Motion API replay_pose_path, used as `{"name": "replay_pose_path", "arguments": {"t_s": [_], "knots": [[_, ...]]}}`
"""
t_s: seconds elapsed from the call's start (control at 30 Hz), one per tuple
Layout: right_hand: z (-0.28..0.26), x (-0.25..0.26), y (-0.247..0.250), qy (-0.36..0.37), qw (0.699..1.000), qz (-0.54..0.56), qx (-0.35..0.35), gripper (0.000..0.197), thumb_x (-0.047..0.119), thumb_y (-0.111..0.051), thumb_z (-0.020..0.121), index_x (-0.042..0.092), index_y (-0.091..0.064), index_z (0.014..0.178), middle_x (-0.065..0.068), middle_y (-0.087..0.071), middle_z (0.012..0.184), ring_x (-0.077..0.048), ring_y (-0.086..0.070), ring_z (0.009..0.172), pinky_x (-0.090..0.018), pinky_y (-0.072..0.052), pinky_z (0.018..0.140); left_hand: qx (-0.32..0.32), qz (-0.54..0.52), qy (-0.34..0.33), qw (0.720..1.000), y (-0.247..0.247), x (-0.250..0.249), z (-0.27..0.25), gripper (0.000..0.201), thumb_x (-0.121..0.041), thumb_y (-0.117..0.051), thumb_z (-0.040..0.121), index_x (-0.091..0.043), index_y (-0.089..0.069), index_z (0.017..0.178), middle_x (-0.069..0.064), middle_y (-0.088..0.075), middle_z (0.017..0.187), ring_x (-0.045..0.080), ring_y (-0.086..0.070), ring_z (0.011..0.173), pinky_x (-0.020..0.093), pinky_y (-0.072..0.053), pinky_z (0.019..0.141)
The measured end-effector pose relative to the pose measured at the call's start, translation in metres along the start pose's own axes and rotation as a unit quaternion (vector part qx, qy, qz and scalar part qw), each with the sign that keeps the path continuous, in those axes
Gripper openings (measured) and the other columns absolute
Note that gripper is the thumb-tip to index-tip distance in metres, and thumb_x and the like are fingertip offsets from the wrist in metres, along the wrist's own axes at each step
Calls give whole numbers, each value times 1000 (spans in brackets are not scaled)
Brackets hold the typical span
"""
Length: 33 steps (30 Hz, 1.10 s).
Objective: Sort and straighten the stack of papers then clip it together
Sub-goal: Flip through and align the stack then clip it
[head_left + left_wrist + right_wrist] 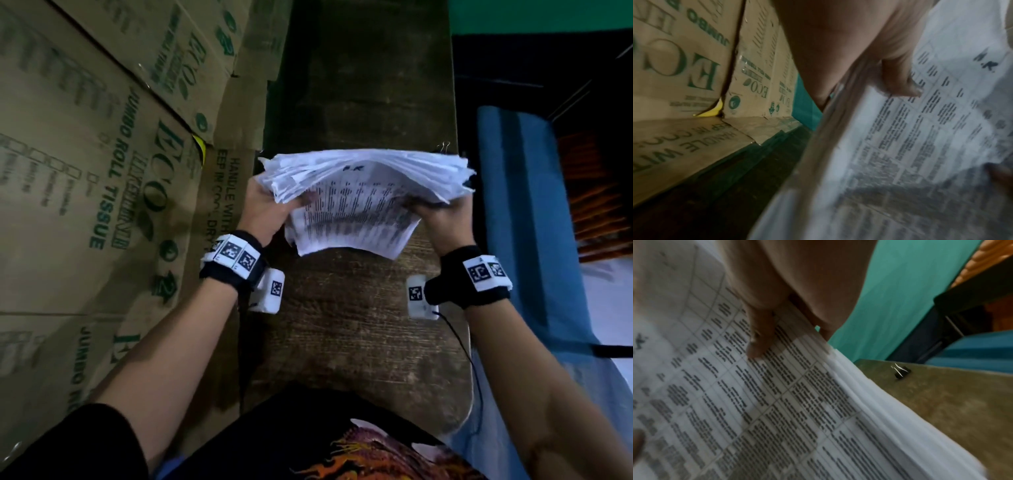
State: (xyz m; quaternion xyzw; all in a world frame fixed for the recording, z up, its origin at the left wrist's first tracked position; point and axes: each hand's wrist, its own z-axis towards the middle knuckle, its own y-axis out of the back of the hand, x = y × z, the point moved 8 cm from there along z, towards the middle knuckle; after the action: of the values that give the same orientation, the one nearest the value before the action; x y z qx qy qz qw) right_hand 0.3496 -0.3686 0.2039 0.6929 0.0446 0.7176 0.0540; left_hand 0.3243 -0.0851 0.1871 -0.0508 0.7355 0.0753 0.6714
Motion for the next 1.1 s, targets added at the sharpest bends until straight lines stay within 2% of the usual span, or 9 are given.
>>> {"name": "replay_pose_path", "arguments": {"t_s": [0.17, 0.23, 0.37, 0.43, 0.5, 0.6, 0.8, 0.97, 1.1], "knots": [[18, 41, -9, 53, 996, -6, 70, 17, 0, -86, 65, 6, -75, 77, 5, -75, 81, -13, -66, 75, -32, -58, 69, 9, -48, -4, 999, 25, -10, 1, 51, -9, -85, 65, -2, -64, 111, 6, -70, 113, 18, -67, 105, 40, -53, 94], [24, 56, -14, 60, 991, -31, 115, 25, -1, -86, 65, -9, -73, 85, -7, -70, 84, -17, -60, 77, -37, -53, 69, 59, 34, -28, 997, 34, -24, -1, 79, -32, -90, 56, -10, -54, 123, 3, -63, 124, 14, -60, 115, 34, -49, 100], [28, 77, -40, 76, 957, -170, 222, 12, -2, -84, 67, 2, -73, 70, 21, -61, 62, 4, -50, 63, -20, -42, 54, 150, 244, -99, 953, 26, -69, -4, 109, -29, -91, 53, -29, -32, 144, -9, -42, 145, 7, -40, 134, 22, -34, 107], [27, 81, -60, 93, 931, -237, 263, 28, -1, -82, 69, 20, -67, 61, 22, -55, 52, 10, -46, 58, -15, -37, 50, 233, 250, -63, 938, -3, -64, -7, 101, -26, -91, 54, -26, -38, 140, -6, -49, 138, 2, -47, 125, 16, -38, 101], [27, 81, -76, 102, 911, -292, 274, 35, 4, -80, 71, 32, -63, 59, 19, -54, 50, 12, -46, 56, -17, -38, 51, 249, 206, -36, 946, -23, -46, -9, 65, -22, -86, 61, -19, -60, 121, 6, -65, 119, 10, -61, 109, 32, -51, 97], [24, 70, -82, 108, 899, -331, 264, 26, 17, -79, 71, 37, -63, 67, 13, -62, 61, 1, -58, 66, -31, -49, 60, 122, 175, -41, 976, -18, -28, -4, 26, -13, -80, 71, -20, -74, 95, 12, -73, 98, 26, -68, 98, 52, -54, 88], [13, 9, -12, -24, 805, -554, 213, 39, 39, -85, 66, 30, -63, 97, -3, -68, 98, -29, -62, 96, -37, -45, 75, 30, 113, 18, 993, 24, 5, 1, 28, 2, -79, 70, -6, -70, 95, 0, -73, 85, 13, -66, 83, 39, -55, 82], [-3, -22, 36, -88, 952, -271, 112, 41, 10, -91, 62, 15, -69, 97, 9, -66, 80, 6, -60, 67, -13, -48, 63, 9, 69, 57, 996, 53, 22, 0, 40, 13, -73, 71, -18, -70, 95, -24, -72, 75, -4, -66, 77, 29, -55, 76], [-18, -57, 36, -135, 987, 7, 83, 64, 4, -88, 61, -2, -61, 118, -16, -69, 116, -24, -68, 102, -38, -54, 91, -22, 18, 84, 996, 63, 36, -6, 48, 11, -74, 70, -37, -74, 80, -21, -73, 82, -2, -68, 81, 34, -52, 83]]}}
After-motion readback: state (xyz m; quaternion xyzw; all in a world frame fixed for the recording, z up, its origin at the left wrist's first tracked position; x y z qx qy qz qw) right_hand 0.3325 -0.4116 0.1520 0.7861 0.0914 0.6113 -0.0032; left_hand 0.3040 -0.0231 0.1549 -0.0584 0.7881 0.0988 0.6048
